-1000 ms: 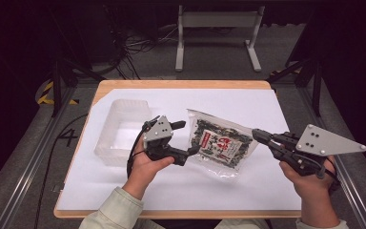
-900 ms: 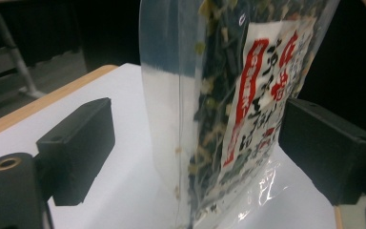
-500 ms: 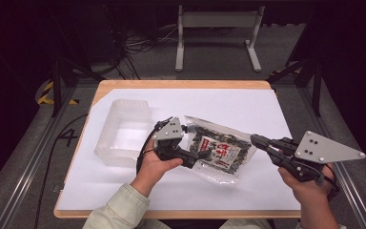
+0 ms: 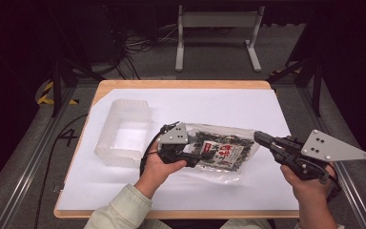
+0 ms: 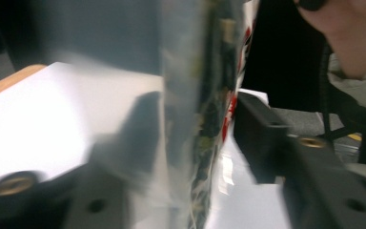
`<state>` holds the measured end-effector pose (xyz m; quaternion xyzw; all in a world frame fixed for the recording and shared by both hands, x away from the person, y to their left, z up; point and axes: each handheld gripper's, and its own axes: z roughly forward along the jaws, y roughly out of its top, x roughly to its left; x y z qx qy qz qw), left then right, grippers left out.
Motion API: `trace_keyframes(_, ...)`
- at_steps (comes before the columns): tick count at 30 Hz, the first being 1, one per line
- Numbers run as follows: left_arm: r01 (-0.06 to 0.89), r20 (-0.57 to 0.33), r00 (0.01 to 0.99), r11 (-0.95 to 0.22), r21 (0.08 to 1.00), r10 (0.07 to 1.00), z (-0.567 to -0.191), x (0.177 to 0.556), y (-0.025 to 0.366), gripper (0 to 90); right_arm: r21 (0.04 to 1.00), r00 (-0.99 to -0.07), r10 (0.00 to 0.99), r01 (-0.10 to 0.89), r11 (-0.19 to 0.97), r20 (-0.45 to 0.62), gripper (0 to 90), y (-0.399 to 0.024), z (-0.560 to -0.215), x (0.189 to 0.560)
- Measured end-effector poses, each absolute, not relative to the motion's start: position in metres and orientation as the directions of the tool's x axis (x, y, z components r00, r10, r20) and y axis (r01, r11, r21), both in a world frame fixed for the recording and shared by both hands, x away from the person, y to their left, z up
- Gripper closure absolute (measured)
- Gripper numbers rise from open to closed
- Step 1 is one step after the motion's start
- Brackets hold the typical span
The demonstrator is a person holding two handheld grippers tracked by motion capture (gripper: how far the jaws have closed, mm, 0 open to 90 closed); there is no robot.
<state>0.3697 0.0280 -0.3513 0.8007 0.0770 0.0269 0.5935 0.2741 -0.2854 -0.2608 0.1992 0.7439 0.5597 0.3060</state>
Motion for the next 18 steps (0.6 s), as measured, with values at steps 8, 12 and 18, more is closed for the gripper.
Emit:
trace_keyframes(8, 0.063, -0.03, 0.993, -0.306, 0.95, 0.112, -0.3489, 0.3629, 0.0258, 69.6, 0.959, -0.716, 0.662, -0.04, 0.282, -0.224, 90.0, -0.2893, -0.2617, 0.2765)
trace_keyframes(12, 0.07, -0.038, 0.993, -0.311, 0.948, 0.109, -0.3482, 0.3621, 0.0265, 70.6, 0.956, -0.706, 0.668, -0.046, 0.288, -0.235, 89.0, -0.2885, -0.2618, 0.2765)
trace_keyframes(18, 0.068, -0.034, 0.993, -0.313, 0.947, 0.112, -0.3471, 0.3616, 0.0278, 72.0, 0.961, -0.702, 0.679, -0.027, 0.275, -0.215, 77.9, -0.2892, -0.2621, 0.2797)
